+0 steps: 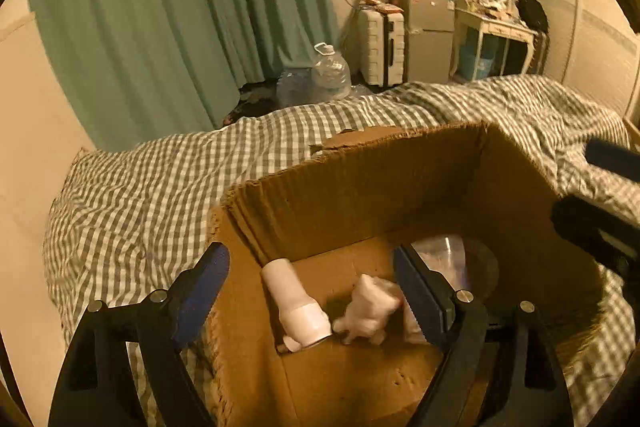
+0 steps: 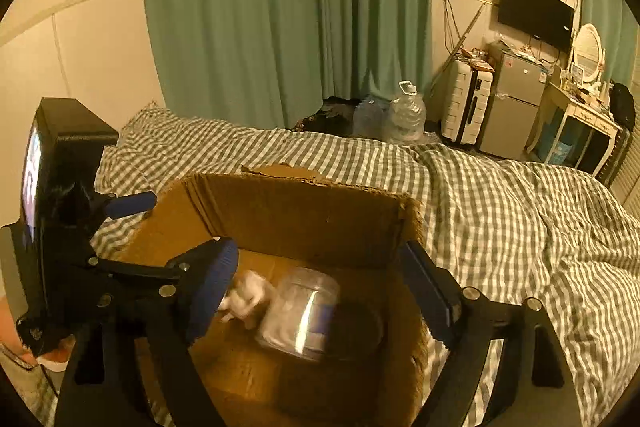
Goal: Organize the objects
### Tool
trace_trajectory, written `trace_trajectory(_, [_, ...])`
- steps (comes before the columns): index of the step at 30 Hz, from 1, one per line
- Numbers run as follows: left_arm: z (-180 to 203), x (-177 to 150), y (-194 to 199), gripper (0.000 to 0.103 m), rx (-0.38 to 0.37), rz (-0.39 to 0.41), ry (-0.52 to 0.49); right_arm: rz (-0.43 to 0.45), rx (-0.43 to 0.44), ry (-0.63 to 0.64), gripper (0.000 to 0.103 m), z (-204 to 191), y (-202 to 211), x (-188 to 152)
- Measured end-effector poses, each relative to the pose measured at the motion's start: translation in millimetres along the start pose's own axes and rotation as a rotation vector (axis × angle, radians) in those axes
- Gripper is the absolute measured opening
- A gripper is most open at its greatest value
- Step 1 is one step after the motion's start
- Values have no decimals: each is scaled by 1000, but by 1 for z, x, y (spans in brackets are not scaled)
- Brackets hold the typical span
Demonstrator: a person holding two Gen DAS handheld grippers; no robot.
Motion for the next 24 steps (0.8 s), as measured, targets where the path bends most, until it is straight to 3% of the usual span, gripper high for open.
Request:
trace_trajectory(6, [-11, 1, 48, 87, 10, 22, 66, 43, -45, 33, 83, 1, 59, -2])
trace_trajectory(12, [-4, -22, 106, 87, 28, 23, 26, 109, -79, 53, 83, -10, 131, -9])
trace_trajectory(17, [-1, -71, 152, 87, -8, 2, 29, 122, -104, 101, 83, -30, 178, -33])
trace_trajectory(24, [1, -143, 200, 87, -6, 32, 27, 78, -78, 139, 83, -69, 221, -98])
Point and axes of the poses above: each gripper's, at about its wrist camera, not at the fingertips, and y roughly against the way its jaws point, z to its right, x to its top, the point moved 8 cm from there along -y, roughly the way its jaws point, and after that the axes turned 1 degree about -x, right-handed, at the moved point
